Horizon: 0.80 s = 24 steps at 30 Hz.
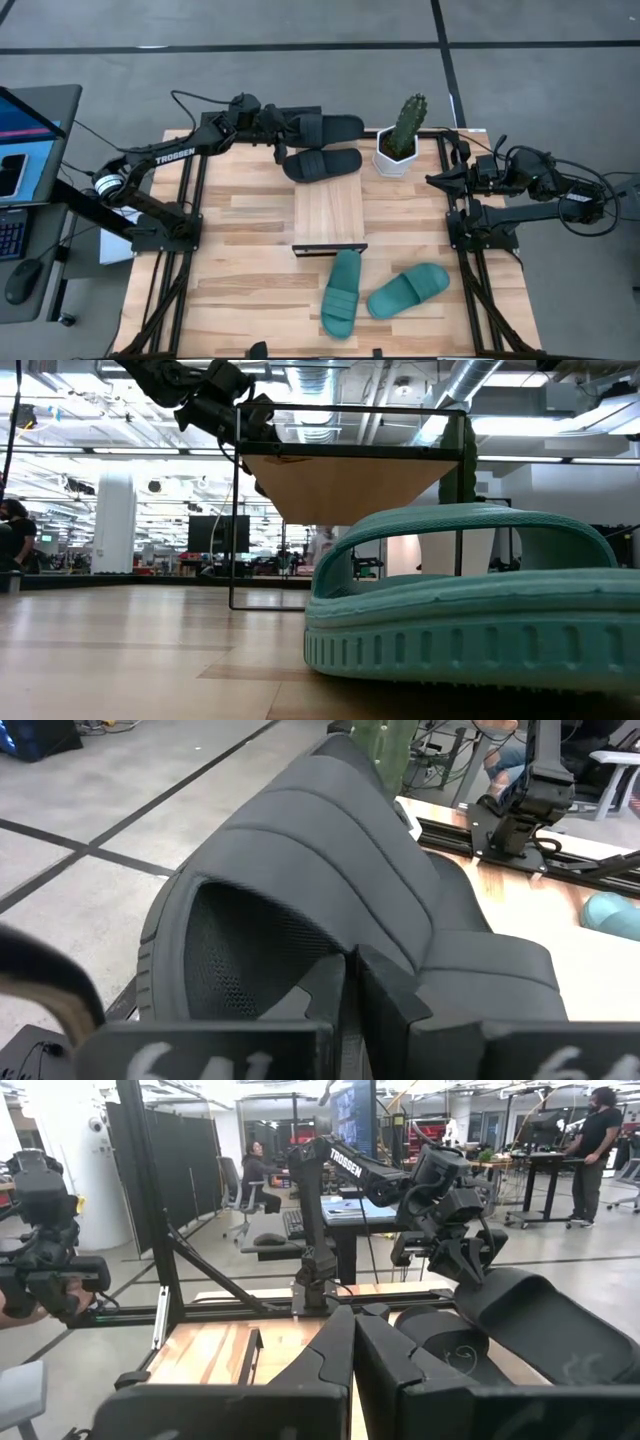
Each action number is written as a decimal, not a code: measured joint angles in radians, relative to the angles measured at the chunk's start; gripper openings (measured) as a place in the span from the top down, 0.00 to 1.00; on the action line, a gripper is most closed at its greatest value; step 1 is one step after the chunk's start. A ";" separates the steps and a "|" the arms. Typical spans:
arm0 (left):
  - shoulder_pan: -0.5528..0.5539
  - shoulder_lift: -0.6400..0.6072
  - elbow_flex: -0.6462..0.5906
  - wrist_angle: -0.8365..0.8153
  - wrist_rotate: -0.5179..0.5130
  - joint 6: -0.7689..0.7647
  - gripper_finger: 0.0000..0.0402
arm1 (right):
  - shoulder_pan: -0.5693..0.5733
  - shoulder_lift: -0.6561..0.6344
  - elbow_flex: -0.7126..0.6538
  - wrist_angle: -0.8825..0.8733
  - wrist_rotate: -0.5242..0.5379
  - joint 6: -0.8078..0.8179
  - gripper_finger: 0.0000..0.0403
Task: Pick and place slides into the shelf
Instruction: Put the black slipper on the shelf
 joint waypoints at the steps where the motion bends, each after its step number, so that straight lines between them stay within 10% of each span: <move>1: 0.000 0.000 0.000 0.000 0.000 -0.004 0.96 | 0.000 0.000 0.000 0.000 0.000 0.000 1.00; 24: -0.001 0.002 0.000 0.056 0.038 -0.026 0.93 | 0.000 0.000 0.000 0.000 0.000 0.000 1.00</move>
